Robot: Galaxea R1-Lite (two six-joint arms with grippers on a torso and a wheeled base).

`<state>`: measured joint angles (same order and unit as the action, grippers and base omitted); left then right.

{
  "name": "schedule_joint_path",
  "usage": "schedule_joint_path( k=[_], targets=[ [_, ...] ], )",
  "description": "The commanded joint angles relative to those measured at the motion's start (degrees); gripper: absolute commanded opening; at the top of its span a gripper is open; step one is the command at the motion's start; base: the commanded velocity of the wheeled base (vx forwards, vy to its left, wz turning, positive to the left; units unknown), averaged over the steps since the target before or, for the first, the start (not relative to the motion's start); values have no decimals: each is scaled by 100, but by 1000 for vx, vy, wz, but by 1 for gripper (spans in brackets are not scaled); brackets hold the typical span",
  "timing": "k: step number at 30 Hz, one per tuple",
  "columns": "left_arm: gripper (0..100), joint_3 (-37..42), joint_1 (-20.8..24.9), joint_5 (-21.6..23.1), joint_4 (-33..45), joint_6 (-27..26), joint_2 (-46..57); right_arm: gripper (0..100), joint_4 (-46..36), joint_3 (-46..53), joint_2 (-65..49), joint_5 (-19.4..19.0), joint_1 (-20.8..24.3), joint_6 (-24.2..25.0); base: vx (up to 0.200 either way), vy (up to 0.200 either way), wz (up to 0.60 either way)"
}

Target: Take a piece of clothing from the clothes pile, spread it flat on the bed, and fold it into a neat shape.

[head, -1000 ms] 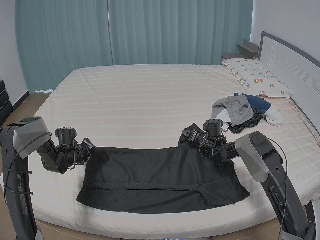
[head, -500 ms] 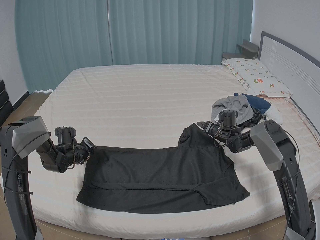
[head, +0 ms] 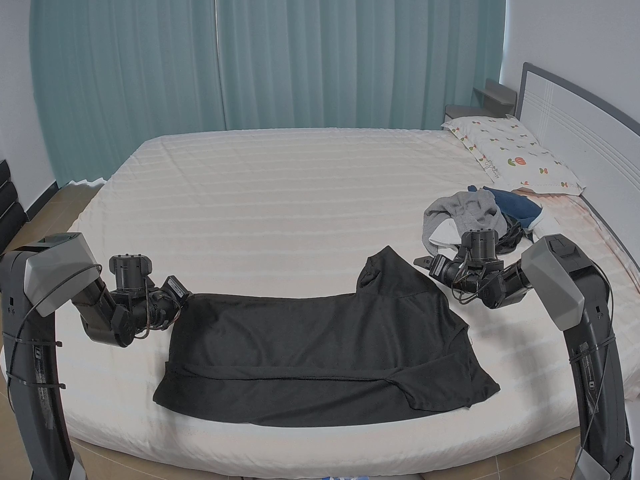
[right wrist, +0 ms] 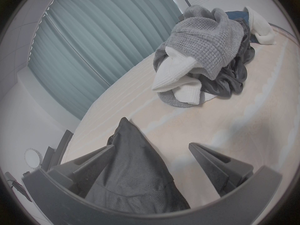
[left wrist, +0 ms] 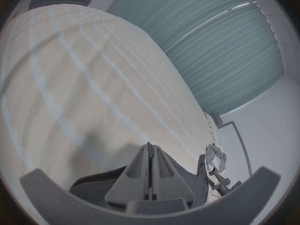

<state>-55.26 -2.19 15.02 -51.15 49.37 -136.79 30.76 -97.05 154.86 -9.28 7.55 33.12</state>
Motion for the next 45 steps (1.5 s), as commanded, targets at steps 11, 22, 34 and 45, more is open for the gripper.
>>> schedule_joint_path(
  k=[11,22,34,45],
  targets=[
    [0,15,-9,36,-9,2,12,100,-70,-192,282,-4,142,10,0,0,0],
    [0,-2,-35,36,-44,2,21,0,-61,-112,36,-4,80,28,0,0,0],
    [0,-81,-150,36,-53,-7,188,0,317,178,-316,40,19,89,0,0,0],
    [0,-64,-308,45,-53,-7,408,0,1231,1039,-738,128,-34,98,0,0,0]
  ],
)
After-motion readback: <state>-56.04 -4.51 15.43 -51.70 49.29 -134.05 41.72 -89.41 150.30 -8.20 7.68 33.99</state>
